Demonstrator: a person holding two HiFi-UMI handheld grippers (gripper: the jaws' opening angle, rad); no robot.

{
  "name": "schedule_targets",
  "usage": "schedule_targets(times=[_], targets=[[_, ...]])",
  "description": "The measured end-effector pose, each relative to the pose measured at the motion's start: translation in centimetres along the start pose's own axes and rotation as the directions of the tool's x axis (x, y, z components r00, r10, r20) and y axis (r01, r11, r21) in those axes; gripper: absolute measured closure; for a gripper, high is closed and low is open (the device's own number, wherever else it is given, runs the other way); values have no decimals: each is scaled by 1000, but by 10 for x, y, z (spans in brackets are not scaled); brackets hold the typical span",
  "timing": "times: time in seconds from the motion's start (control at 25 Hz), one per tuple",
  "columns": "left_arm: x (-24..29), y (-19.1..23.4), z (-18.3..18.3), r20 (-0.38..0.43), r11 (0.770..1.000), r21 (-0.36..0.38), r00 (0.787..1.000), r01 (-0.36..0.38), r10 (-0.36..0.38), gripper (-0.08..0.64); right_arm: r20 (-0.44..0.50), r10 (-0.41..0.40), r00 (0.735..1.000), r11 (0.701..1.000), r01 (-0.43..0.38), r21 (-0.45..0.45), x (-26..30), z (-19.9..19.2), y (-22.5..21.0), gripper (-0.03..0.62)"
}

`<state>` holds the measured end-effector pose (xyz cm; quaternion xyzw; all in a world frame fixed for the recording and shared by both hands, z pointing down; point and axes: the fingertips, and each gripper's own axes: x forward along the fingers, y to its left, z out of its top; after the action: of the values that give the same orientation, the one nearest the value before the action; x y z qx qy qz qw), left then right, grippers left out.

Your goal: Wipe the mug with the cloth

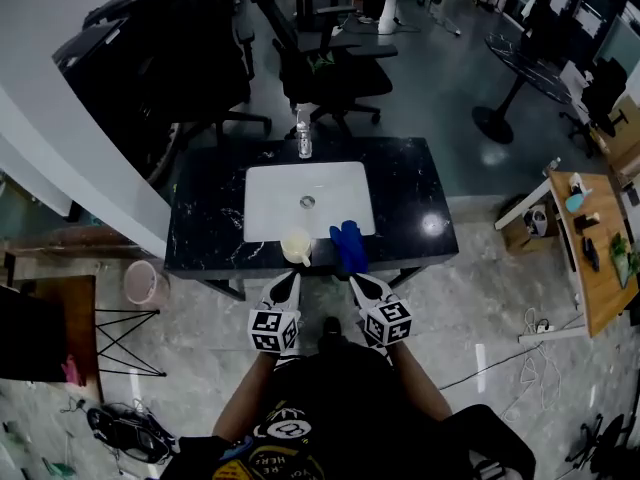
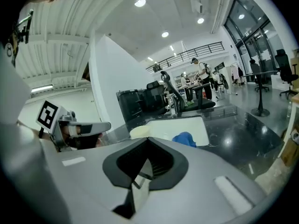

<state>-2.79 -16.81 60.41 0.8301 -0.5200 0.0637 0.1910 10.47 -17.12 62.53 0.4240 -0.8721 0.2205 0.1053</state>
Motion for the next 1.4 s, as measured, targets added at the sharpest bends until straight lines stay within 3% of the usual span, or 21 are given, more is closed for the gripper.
schedule_targets(times=[0.08,0.16,0.2,0.4,0.48,0.6,0.64,0.84,0.96,1.04,1.16,1.28,1.4], targets=[[17,12,0,-9,999,-17,999,-37,37,557,-59,12,998,999,-10,31,25,-5,-24,562],[28,23,-2,-11,997,-39,997,-72,71,557,-142,50,989,997,-42,57,53,-15,-41,321],[33,29,-2,-13,995,-46,996,-90,89,557,-172,44,984,998,-38,42,67,-19,-52,278],[46,50,-6,-43,988,-66,989,-141,138,557,-280,-119,953,991,98,-89,131,-40,-107,166],[51,60,-8,-59,987,-63,988,-149,146,557,-331,-184,925,978,141,-151,147,-51,-122,169],[53,81,-12,-85,982,-63,981,-179,173,557,-340,-243,908,942,138,-305,152,-60,-122,429],[53,89,-13,-94,980,-65,979,-189,183,557,-342,-233,910,939,119,-323,151,-62,-117,473],[67,115,-36,-175,972,-96,965,-213,194,557,-285,-88,954,987,45,-154,162,-41,-93,482],[76,125,-55,-222,956,-158,952,-247,209,557,-275,-43,961,988,1,-153,191,-22,-75,480],[79,122,-66,-238,945,-200,949,-257,208,557,-326,-26,945,964,-63,-260,200,-26,-55,480],[84,112,-73,-242,944,-234,954,-235,177,557,-368,-17,930,900,-146,-410,179,-38,-24,482],[89,113,-70,-239,949,-232,959,-212,155,557,-367,38,930,871,-211,-445,157,-47,0,480],[90,116,-70,-236,945,-246,959,-215,157,557,-398,116,910,834,-307,-458,144,-57,15,480]])
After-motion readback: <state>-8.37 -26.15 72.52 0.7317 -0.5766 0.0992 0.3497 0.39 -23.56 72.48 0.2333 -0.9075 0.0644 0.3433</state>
